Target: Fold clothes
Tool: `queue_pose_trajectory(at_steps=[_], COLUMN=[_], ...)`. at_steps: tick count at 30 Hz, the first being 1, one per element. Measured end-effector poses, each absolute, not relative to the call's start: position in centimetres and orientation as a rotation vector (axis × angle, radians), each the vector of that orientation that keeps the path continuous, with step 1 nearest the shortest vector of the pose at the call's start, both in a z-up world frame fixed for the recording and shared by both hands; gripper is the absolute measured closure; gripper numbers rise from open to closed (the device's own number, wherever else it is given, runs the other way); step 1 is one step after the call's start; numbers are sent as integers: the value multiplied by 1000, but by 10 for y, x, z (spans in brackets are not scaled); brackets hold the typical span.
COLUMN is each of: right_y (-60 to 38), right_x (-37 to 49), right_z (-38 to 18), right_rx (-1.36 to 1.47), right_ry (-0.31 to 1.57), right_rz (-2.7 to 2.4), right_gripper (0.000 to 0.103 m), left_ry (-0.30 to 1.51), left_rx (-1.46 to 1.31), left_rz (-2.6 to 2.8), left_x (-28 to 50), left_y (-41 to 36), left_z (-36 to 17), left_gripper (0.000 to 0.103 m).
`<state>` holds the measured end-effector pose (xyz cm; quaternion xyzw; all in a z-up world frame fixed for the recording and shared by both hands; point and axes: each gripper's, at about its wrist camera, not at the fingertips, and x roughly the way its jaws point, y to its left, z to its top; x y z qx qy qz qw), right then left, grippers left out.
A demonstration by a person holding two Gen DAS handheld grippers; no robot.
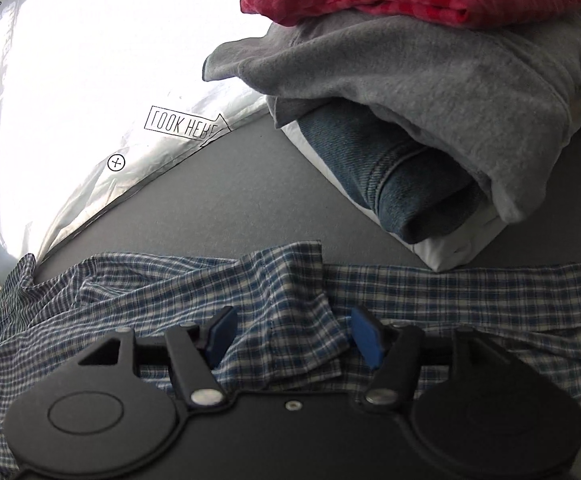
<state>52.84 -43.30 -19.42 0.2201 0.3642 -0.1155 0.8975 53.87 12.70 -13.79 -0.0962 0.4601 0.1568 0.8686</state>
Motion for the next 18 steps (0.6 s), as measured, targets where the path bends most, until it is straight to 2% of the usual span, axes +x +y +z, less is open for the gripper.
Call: queue_pose_trajectory(at_steps=[6, 8, 10, 11, 13, 18], right_y=[-442, -443, -443, -443, -443, -444], right_x=[539, 539, 534, 532, 527, 507], right_z=[-208, -208, -204, -202, -198, -183], right_rx=[526, 542, 546, 548, 551, 627], right_ry=[762, 761, 748, 740, 726, 663], right_rz=[-234, -198, -174, -163, -141, -68], right_gripper=[36, 46, 70, 74, 88, 92], left_ry=[1044, 1080, 1117, 1136, 1173, 1189], left_rx=[-188, -180, -180, -183, -199, -195], left_rz=[290, 290, 295, 299, 309, 327], left_x=[481, 461, 441, 432, 417, 384], left_y=[91, 80, 71, 68, 63, 58], left_z=[-146, -153, -163, -169, -179, -187], left_gripper=[13, 13, 13, 13, 13, 7])
